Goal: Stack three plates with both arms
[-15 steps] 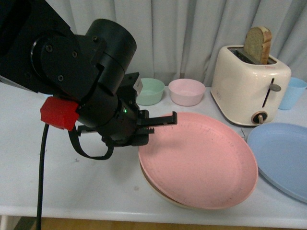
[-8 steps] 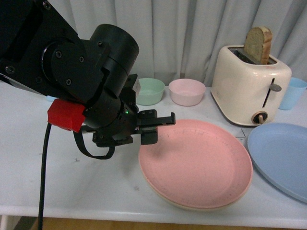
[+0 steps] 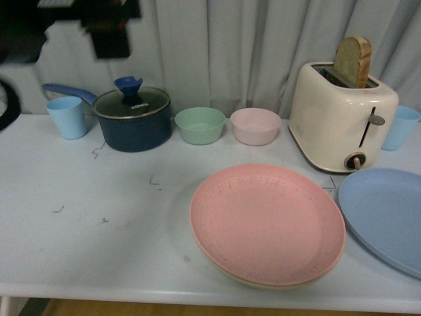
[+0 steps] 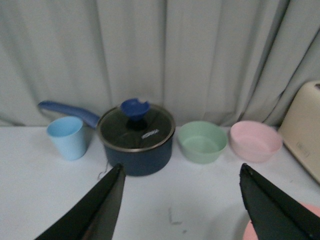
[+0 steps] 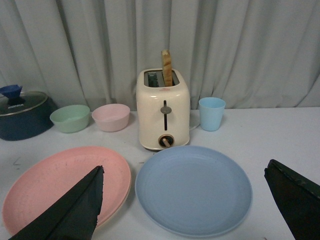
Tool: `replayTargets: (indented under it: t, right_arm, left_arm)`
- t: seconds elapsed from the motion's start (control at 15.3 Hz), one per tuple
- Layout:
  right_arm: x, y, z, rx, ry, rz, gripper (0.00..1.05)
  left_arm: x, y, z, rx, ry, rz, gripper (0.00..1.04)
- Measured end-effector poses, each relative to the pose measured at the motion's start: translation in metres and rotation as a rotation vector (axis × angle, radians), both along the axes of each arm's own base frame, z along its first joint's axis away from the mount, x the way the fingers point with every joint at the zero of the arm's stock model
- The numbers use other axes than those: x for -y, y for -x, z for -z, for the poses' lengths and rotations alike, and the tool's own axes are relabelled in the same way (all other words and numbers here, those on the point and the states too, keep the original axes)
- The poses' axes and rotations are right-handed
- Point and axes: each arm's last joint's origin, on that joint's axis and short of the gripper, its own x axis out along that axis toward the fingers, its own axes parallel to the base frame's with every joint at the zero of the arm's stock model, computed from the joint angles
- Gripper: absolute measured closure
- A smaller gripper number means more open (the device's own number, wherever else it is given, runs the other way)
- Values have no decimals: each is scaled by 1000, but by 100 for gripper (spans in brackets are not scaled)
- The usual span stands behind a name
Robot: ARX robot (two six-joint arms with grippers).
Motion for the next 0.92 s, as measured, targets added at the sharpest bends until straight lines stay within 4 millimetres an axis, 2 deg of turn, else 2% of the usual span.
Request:
replayTargets:
  t: [0.07,0.2,0.26,0.33,0.46,0.92]
  right_arm:
    - [0,0,0,0,0,-1,6]
    - [0,0,0,0,0,-1,6]
    - [0,0,0,0,0,-1,6]
    - [0,0,0,0,0,-1,6]
    - [0,0,0,0,0,-1,6]
    - [0,0,0,0,0,-1,6]
  left_arm:
    - [-17,18,20,3,-19,-27,44]
    - [-40,43,15,90,-8,-46,67]
    - [-55,66,27,74,-13,-36,93]
    - [-71,93,37,73,-16,-41,103]
    - [-76,104,41,68,-16,-36,103]
    - [-82,121,46,65,-16,-35,103]
